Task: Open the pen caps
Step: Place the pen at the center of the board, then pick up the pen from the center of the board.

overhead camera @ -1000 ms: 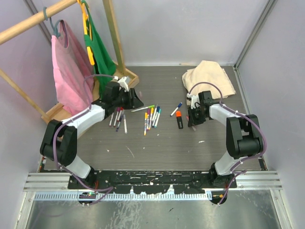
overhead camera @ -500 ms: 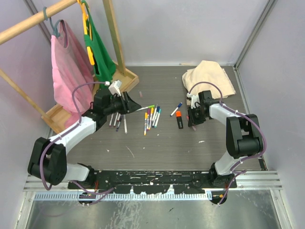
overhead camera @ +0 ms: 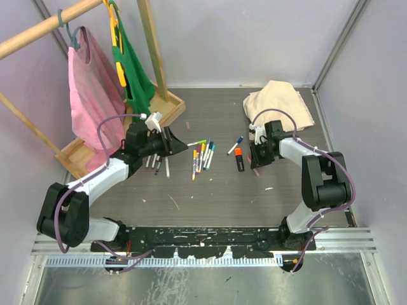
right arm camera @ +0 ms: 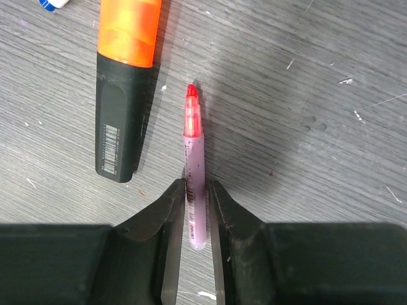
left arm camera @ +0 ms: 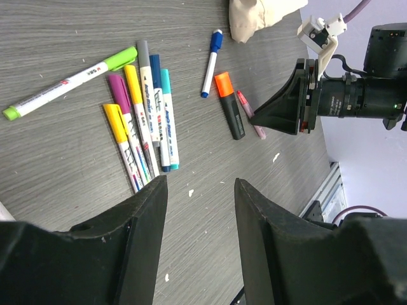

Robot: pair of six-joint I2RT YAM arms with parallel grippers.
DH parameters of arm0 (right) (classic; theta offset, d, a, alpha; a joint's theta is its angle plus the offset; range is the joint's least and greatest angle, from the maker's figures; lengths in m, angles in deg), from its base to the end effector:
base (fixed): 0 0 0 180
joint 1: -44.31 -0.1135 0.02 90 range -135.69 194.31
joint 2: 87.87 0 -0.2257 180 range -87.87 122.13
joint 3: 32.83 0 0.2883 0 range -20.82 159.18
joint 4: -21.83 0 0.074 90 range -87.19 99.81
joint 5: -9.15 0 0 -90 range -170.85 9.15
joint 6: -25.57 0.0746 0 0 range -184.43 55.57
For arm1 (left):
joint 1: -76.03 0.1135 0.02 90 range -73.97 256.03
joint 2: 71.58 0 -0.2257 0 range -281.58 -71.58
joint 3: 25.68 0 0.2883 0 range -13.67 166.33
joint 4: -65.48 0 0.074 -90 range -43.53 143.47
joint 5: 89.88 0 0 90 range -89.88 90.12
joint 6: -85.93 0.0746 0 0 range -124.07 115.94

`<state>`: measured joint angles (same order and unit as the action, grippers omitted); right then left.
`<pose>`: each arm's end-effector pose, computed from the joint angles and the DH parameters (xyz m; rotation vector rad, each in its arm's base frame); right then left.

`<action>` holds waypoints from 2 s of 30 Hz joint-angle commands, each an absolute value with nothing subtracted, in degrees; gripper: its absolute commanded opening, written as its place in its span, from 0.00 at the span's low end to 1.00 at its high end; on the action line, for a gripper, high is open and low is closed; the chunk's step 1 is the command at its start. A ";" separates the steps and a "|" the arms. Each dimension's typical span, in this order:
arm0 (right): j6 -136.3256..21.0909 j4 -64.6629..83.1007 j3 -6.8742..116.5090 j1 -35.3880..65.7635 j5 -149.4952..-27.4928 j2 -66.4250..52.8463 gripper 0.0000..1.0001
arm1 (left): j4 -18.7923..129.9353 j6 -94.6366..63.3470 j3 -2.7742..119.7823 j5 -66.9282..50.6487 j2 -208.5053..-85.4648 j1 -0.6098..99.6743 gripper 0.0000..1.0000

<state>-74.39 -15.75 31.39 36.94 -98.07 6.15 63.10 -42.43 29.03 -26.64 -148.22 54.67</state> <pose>0.3362 0.0658 0.0613 -0.4902 2.6709 0.3986 0.3262 -0.1637 0.1675 0.0086 2.1309 -1.1115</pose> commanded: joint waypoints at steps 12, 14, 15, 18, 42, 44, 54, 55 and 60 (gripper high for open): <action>-74.54 -15.99 34.12 36.84 -99.22 3.98 0.34 | 67.22 -44.43 27.90 -26.15 -145.03 54.57 0.48; -74.50 -15.97 34.18 36.84 -99.67 3.52 0.34 | 67.72 -45.10 27.52 -26.01 -144.81 54.30 0.48; -74.53 -16.01 34.27 36.84 -99.93 3.27 0.36 | 67.77 -45.14 27.34 -25.45 -144.79 53.91 0.48; -74.66 -16.02 34.27 36.91 -100.51 2.16 0.38 | 67.77 -44.94 26.90 -23.45 -144.78 51.70 0.48; -71.49 -12.86 32.48 51.89 -116.84 -15.01 0.43 | 58.72 -47.48 41.05 17.74 -159.32 19.04 0.53; -70.35 -11.91 31.87 53.20 -117.00 -16.41 0.43 | 52.08 -49.22 46.97 22.30 -163.48 16.35 0.54; -67.33 -10.99 31.26 56.24 -119.46 -17.23 0.44 | 13.90 -57.89 82.84 34.69 -188.18 13.10 0.54; -67.33 -10.98 31.26 56.37 -119.37 -17.43 0.44 | 12.53 -57.43 85.30 34.56 -190.06 13.05 0.55; -67.08 -11.01 31.30 56.84 -118.84 -17.57 0.44 | 12.24 -54.48 92.00 33.87 -196.56 12.97 0.55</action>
